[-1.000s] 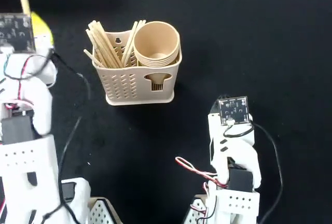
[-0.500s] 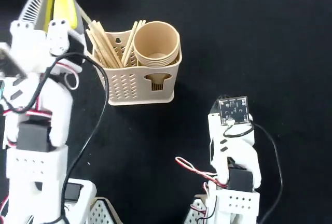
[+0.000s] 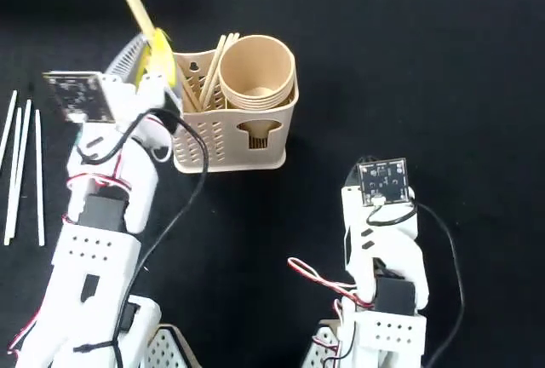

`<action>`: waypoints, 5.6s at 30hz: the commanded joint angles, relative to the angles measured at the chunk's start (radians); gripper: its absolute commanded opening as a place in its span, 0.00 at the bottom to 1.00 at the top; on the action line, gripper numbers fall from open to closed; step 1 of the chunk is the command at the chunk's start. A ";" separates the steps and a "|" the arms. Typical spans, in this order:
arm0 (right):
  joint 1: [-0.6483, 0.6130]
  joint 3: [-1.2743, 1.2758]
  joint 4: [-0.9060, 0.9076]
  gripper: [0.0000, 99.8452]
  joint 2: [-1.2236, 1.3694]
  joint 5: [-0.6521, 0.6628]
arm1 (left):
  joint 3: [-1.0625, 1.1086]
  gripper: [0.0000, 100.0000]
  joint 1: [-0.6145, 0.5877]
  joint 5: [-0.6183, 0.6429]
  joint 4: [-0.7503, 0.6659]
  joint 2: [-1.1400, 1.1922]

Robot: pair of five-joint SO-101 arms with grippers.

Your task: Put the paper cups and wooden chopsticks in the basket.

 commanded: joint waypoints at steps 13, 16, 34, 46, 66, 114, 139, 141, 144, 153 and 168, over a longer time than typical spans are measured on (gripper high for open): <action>-0.005 -0.004 -0.005 0.01 -0.013 0.006 | -0.389 0.19 -0.140 -0.015 0.669 -0.003; -0.005 -0.004 -0.005 0.01 -0.013 0.006 | -0.516 0.19 -0.291 -0.015 0.870 0.008; -0.006 -0.004 -0.005 0.01 -0.013 0.006 | -0.616 0.19 -0.877 -0.585 0.832 0.727; -0.006 -0.004 -0.003 0.01 -0.013 0.006 | -1.125 0.19 -0.871 -0.758 0.962 1.407; -0.006 -0.004 -0.003 0.01 -0.013 0.006 | -1.635 0.03 -0.865 -0.769 1.450 1.729; -0.006 -0.004 -0.005 0.01 -0.013 0.006 | -0.104 0.03 -0.285 -0.235 0.575 -0.295; -0.005 -0.004 -0.005 0.01 -0.013 0.032 | -0.010 0.03 0.088 -0.137 0.101 -0.245; -0.005 -0.004 -0.005 0.01 -0.013 0.032 | 0.021 0.09 0.087 -0.135 0.123 -0.235; -0.005 -0.004 -0.005 0.01 -0.013 0.032 | 0.010 0.17 0.087 -0.095 0.275 -0.224; -0.052 -0.013 0.035 0.01 -0.016 0.158 | -0.458 0.17 -0.197 -0.048 0.916 -0.207; -0.500 -0.312 0.601 0.02 0.038 0.428 | -0.562 0.17 -0.878 -0.437 0.987 0.485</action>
